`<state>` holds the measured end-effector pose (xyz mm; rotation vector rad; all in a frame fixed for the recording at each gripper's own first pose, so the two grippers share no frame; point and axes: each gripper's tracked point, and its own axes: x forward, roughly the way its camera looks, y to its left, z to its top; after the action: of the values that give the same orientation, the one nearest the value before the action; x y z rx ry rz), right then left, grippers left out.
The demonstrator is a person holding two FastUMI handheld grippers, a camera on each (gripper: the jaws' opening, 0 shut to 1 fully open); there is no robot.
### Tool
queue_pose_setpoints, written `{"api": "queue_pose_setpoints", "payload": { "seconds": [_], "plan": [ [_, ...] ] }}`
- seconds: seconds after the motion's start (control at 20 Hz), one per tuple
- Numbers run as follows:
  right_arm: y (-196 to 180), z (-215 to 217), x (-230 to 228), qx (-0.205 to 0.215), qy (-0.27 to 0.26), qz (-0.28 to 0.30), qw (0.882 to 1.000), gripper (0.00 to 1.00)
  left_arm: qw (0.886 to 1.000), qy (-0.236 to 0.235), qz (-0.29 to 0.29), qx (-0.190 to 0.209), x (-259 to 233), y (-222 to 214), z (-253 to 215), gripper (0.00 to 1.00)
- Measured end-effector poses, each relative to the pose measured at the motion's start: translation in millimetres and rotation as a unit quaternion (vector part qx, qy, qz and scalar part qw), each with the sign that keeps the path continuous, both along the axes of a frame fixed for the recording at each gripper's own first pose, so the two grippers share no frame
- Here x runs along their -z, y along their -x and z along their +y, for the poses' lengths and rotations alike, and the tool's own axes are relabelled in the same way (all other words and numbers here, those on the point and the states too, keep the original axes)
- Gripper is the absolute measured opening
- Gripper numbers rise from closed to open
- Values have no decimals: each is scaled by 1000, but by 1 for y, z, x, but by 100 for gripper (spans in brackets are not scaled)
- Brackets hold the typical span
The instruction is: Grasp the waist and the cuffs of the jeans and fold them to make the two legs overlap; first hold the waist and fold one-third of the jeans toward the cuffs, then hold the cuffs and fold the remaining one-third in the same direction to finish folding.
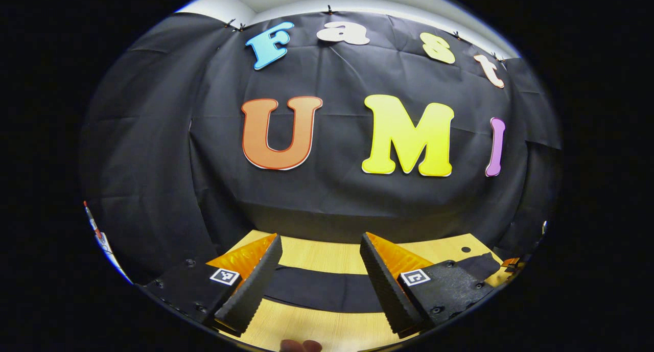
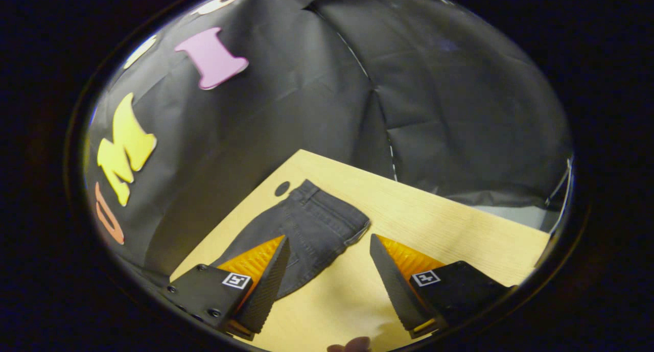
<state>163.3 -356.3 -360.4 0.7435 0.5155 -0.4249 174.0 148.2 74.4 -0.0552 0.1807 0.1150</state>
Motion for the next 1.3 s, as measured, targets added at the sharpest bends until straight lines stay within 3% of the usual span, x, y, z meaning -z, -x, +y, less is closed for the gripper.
{"api": "queue_pose_setpoints", "payload": {
  "seconds": [0.2,0.35,0.4,0.45,0.5,0.55,0.6,0.85,1.05,1.3],
  "plan": [
    [-28,-21,24,8,27,14,1000,92,1000,-2,8,-13,-1,0,5,98],
    [-31,-12,20,-12,50,23,998,98,999,2,24,-24,6,0,12,98],
    [-34,-10,21,-21,66,27,997,92,999,4,29,-27,8,0,13,98],
    [-36,-7,23,-35,82,35,995,99,999,6,33,-29,11,0,16,98],
    [-38,-7,24,-53,110,44,992,99,999,7,34,-32,14,1,18,98],
    [-37,-8,27,-64,127,53,988,89,999,10,36,-34,15,1,19,99],
    [-42,-4,29,-74,128,49,988,87,998,14,40,-36,18,3,22,99],
    [-40,0,18,-61,91,70,992,37,997,29,49,-50,26,12,42,99],
    [-42,7,-23,-70,128,78,986,2,996,45,36,-66,22,23,65,99],
    [-49,55,-112,-104,180,27,978,2,995,50,21,-86,26,40,98,99]
  ]
}}
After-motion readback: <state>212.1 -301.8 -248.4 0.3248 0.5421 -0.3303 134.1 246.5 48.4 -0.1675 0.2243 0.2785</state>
